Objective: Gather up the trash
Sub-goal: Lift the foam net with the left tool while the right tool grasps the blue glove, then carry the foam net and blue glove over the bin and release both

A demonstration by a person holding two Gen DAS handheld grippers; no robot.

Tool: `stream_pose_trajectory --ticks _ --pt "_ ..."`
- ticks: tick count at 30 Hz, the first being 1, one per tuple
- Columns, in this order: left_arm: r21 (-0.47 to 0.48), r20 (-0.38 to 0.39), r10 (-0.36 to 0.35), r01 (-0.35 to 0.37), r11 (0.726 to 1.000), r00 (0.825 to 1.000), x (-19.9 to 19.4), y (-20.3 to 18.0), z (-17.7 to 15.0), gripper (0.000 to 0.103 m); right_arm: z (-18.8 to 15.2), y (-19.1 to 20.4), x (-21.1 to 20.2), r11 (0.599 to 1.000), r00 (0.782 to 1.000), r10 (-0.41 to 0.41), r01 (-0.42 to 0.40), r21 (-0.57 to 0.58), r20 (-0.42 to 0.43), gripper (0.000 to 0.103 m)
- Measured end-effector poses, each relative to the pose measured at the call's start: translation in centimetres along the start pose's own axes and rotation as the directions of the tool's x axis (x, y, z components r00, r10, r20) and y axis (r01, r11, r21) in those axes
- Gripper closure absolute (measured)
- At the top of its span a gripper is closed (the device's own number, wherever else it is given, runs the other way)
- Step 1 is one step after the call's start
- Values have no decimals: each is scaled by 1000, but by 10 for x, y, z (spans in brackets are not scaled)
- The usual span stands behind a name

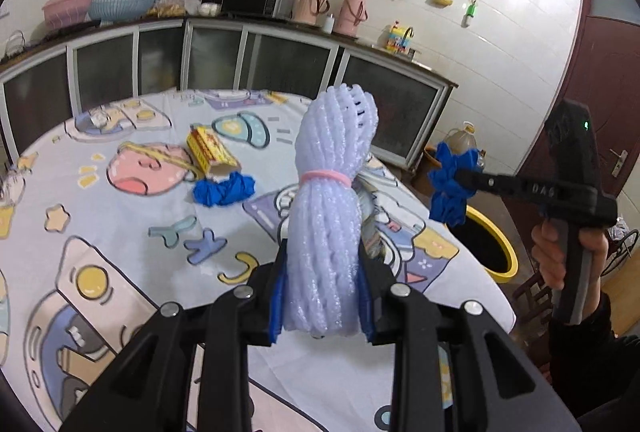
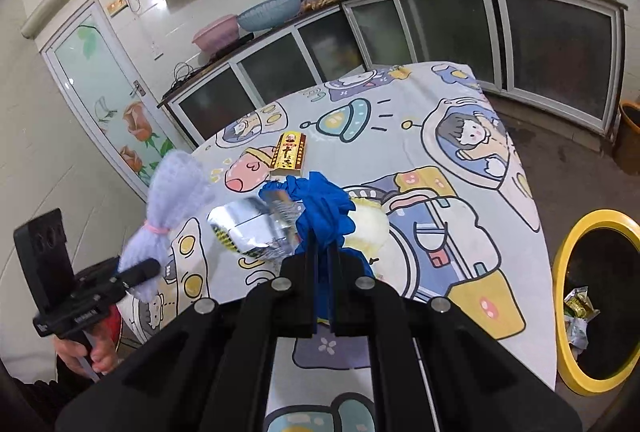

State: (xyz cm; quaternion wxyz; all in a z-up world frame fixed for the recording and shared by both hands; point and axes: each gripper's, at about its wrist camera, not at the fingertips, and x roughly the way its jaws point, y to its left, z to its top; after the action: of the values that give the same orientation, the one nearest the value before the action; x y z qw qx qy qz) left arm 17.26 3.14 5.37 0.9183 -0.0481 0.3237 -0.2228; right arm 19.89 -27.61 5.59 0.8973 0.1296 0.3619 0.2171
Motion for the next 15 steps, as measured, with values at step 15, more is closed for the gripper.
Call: stream_pose_trajectory --ticks 15 --pt "112 -25 -66 69 991 997 12 -59 18 76 -18 -17 -43 997 993 -76 77 -3 88 99"
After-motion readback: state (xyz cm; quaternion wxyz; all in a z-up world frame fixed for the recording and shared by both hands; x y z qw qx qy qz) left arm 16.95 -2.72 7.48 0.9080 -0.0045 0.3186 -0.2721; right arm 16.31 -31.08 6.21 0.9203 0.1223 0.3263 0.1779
